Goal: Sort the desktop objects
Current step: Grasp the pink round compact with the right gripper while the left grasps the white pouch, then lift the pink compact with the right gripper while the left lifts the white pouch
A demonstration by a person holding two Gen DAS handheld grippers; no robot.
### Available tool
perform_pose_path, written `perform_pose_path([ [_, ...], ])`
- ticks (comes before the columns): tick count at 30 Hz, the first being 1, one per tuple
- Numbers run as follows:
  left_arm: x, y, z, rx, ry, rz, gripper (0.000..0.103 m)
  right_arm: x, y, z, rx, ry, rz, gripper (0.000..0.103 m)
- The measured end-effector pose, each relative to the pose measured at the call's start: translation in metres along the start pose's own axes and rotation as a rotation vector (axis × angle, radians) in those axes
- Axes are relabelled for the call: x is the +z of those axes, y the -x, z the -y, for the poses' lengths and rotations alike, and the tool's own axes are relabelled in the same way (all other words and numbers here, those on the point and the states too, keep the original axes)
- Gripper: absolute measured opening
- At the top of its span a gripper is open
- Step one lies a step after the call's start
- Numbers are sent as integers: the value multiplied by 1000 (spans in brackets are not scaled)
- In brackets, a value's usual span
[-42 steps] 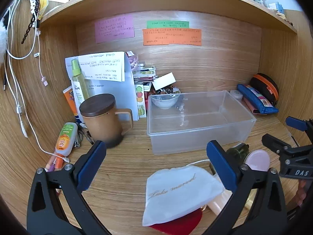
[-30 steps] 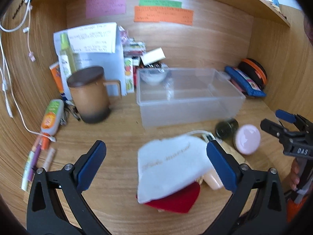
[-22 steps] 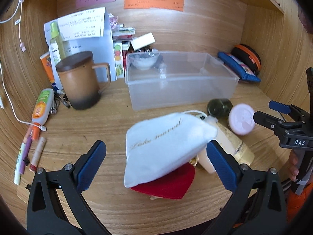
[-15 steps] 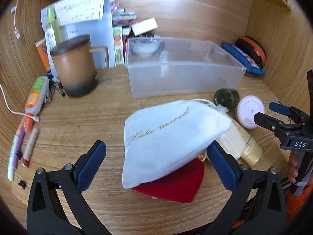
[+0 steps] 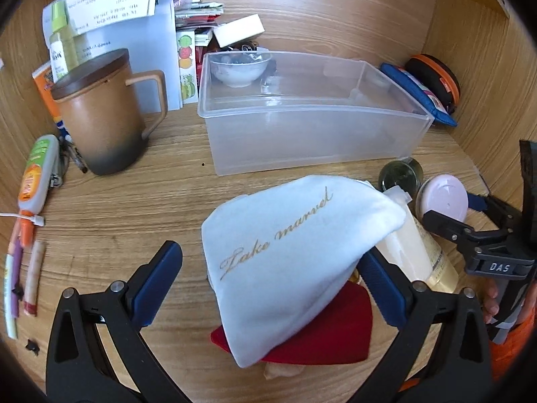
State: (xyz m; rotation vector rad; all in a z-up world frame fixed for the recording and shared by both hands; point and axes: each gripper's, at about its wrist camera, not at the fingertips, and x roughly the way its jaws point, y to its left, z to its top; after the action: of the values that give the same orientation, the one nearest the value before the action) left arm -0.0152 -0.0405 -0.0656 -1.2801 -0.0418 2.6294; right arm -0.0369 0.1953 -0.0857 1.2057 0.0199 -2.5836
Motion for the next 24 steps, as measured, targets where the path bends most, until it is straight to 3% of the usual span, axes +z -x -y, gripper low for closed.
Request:
perform_pose_path([
  [4, 2, -4, -5, -36, 15, 8, 103, -2, -4, 5, 29, -37, -5, 87],
  [7, 3, -5, -5, -36, 12, 29, 103, -2, -5, 8, 47, -52, -4, 74],
  [9, 4, -4, -5, -39, 7, 45, 98, -3, -6, 6, 57, -42, -10, 60],
  [11, 5, -4, -5, -67, 4, 47, 85, -3, -7, 4, 48, -28, -3, 58],
  [18, 11, -1, -3, -76, 2, 76, 67, -2, -5, 1, 40, -2, 10, 56],
  [24, 18, 7, -8, -80, 16, 102, 63, -2, 3, 5, 46, -20, 32, 54],
])
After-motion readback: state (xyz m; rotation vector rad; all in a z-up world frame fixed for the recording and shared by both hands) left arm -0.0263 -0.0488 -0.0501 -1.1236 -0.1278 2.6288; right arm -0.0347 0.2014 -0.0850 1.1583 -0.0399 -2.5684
